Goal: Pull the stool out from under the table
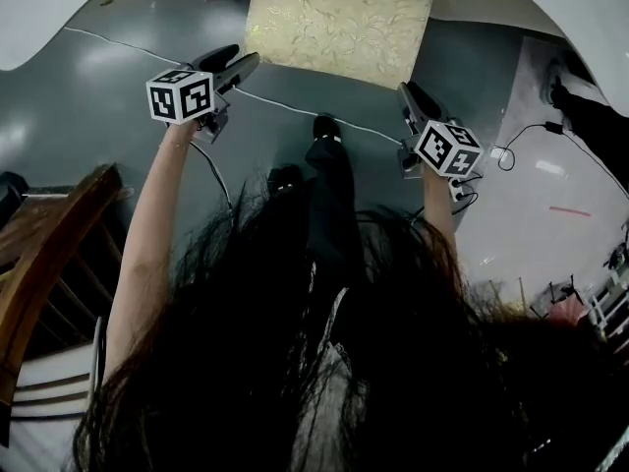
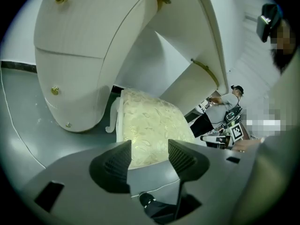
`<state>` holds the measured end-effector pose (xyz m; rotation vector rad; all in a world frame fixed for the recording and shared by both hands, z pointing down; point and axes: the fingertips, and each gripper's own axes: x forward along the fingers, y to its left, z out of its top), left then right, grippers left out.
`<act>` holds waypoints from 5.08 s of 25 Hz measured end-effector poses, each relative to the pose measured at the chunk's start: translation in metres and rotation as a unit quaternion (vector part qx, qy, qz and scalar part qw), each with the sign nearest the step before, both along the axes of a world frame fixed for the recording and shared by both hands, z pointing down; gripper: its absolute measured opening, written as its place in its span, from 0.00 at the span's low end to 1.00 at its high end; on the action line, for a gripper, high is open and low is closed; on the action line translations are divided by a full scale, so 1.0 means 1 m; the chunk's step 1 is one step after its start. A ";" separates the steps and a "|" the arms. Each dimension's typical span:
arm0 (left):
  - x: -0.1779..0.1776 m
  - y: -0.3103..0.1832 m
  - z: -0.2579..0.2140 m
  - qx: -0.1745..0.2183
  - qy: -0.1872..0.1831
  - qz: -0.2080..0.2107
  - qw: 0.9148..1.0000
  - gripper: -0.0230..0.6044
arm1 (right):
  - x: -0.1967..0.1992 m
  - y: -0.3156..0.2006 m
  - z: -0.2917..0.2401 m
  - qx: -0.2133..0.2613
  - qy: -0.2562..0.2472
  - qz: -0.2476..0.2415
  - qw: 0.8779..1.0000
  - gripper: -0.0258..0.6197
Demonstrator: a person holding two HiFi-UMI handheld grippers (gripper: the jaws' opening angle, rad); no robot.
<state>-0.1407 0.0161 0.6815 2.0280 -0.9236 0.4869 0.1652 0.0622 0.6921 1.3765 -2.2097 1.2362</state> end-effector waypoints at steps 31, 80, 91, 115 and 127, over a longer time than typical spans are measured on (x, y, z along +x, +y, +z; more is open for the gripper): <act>0.013 -0.021 0.073 -0.150 0.118 -0.011 0.982 0.61 | -0.001 -0.019 0.065 -0.102 -0.165 -0.018 0.981 0.45; 0.019 0.015 0.093 -0.379 0.061 -0.026 0.923 0.65 | 0.018 -0.005 0.059 -0.321 -0.051 0.025 0.946 0.45; 0.028 0.008 0.023 -0.330 0.065 -0.001 0.942 0.65 | -0.009 -0.023 -0.005 -0.281 -0.039 0.011 0.959 0.45; 0.087 -0.042 -0.301 -0.068 0.132 0.034 0.988 0.65 | -0.097 -0.103 -0.313 -0.082 -0.092 -0.038 0.992 0.45; 0.084 -0.009 -0.405 -0.019 0.226 0.009 0.974 0.65 | -0.115 -0.058 -0.398 -0.029 -0.114 0.001 0.993 0.43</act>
